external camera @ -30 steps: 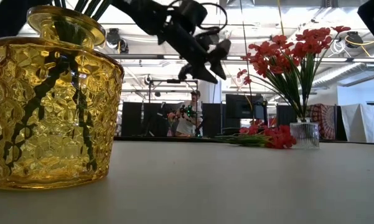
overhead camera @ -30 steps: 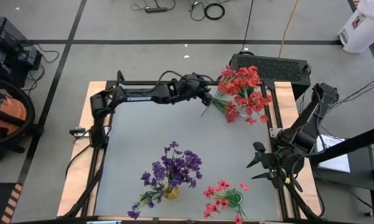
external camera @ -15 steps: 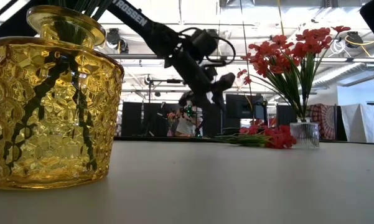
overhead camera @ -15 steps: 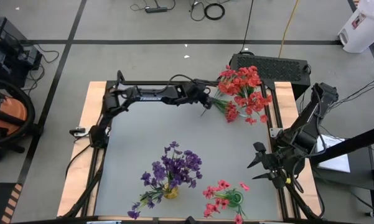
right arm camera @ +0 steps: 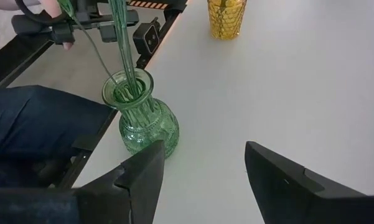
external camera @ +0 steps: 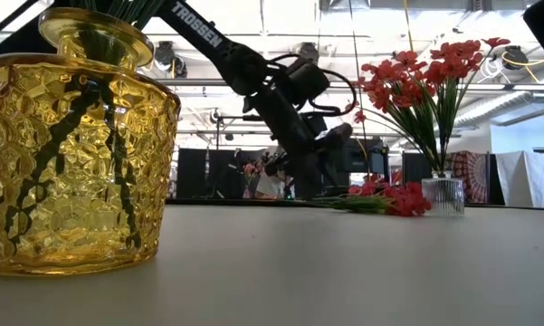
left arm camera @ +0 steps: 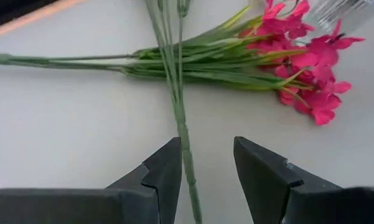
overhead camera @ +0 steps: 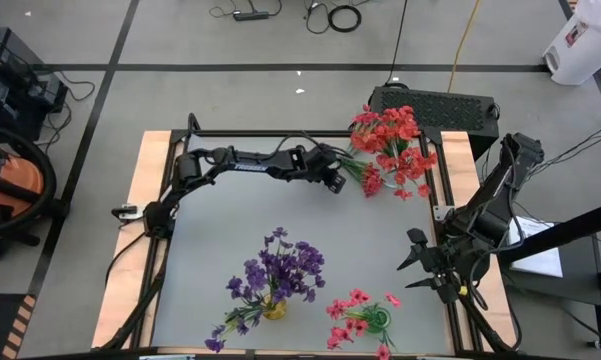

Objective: Sort flowers into vase by color
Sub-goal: Put the top pink flower into the green transparent vase

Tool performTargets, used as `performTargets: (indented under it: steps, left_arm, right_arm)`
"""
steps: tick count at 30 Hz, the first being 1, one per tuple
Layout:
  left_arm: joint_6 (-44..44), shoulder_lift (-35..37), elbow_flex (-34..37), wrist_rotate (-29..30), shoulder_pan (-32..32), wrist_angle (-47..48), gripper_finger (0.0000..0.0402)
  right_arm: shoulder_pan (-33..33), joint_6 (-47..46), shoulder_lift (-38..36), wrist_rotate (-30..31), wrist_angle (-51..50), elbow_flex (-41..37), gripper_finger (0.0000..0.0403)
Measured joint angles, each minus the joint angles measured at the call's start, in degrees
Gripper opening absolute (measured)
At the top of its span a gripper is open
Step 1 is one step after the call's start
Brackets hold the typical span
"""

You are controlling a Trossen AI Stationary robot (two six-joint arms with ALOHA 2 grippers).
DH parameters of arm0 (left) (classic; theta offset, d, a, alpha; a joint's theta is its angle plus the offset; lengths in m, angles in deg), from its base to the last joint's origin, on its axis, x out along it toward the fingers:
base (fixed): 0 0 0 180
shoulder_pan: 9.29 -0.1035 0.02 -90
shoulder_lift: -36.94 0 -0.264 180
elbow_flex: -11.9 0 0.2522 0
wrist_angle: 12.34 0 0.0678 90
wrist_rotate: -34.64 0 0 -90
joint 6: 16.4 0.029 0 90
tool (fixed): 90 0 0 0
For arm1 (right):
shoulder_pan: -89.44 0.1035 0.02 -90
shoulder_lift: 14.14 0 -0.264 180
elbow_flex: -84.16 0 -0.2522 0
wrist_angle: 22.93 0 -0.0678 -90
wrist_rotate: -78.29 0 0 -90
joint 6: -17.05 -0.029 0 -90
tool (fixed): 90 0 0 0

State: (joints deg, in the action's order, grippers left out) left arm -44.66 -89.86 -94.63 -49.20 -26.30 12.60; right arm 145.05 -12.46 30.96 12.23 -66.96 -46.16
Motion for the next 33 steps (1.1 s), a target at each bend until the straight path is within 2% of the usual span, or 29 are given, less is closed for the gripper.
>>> performTargets:
  steps: [16,26,33]
  left_arm:
    - [-2.99,0.0,0.05,1.68,2.42,4.68,0.0152]
    - [-2.99,0.0,0.05,7.05,3.6,8.0,0.0152]
    - [-4.43,0.0,0.05,8.72,4.16,9.56,0.0152]
  right_arm:
    - [0.0,-1.19,0.0,-0.04,-0.01,0.0,0.0215]
    - [0.02,-1.32,0.0,-0.07,0.0,0.0,0.0215]
    - [0.02,-1.36,0.0,-0.07,0.0,0.0,0.0215]
